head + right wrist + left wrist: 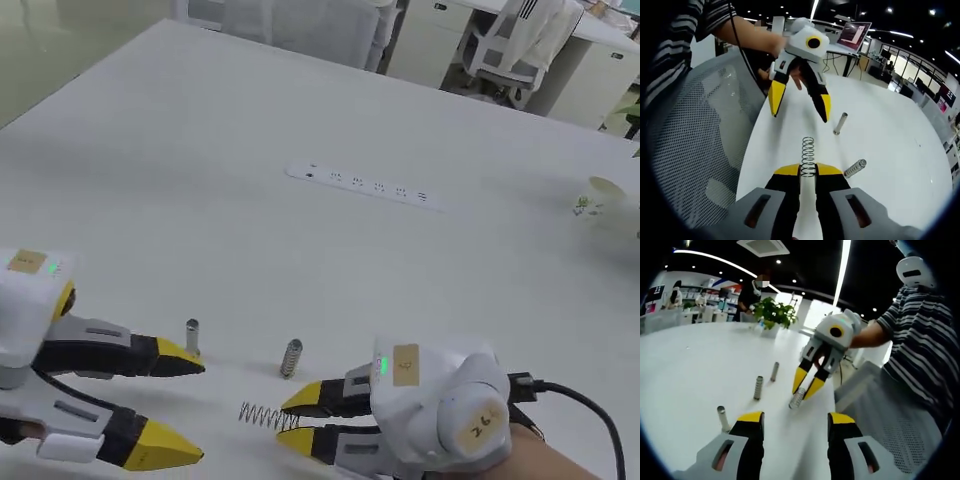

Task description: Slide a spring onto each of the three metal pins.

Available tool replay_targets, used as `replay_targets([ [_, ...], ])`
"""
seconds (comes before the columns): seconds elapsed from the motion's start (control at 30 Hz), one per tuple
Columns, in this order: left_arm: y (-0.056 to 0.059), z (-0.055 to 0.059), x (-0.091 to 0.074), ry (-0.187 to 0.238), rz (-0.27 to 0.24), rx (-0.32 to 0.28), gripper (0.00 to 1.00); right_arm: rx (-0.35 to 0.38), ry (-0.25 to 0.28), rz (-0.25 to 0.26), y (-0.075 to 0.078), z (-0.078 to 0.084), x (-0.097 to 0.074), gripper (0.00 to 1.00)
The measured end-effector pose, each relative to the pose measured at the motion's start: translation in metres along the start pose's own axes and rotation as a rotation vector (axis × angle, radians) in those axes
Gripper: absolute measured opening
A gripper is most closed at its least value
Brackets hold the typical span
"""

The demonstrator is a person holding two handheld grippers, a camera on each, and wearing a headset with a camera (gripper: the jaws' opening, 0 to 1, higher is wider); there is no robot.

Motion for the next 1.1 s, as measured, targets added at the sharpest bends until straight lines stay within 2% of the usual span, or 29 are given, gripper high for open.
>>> replay_targets([
  [0.07,0.002,-0.001,0.005,-0.004,0.015,0.016,0.42,-0.003,-0.002,-0.004,-0.002,0.001,0.000,0.08],
  [0.23,0.002,-0.002,0.011,0.007,0.014,0.033,0.36,0.000,0.005,-0.003,-0.003,0.000,-0.001,0.08],
  [0.33,0.002,-0.001,0.013,0.000,0.019,0.051,0.32,-0.002,0.007,-0.001,-0.003,-0.001,-0.002,0.08],
  [0.63,0.004,-0.008,0.020,0.019,0.030,0.070,0.25,-0.015,0.017,-0.003,-0.001,-0.008,-0.005,0.08],
  [0.8,0.006,-0.007,0.026,0.018,0.042,0.077,0.17,-0.016,0.025,-0.003,-0.001,-0.010,-0.005,0.08],
  [1.1,0.007,-0.011,0.031,0.021,0.049,0.102,0.11,-0.017,0.041,-0.006,0.000,-0.015,-0.008,0.08],
])
Point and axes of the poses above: the centre of the closed fingertips' face, and the gripper's own axes: x roughly forward along the fingers, y roughly to its right, z roughly out of its underside, the point moved 5 cm from there along -x, roughly backward along the fingers, and after that the axes turned 11 degrees about -z, right-handed, at the moved point
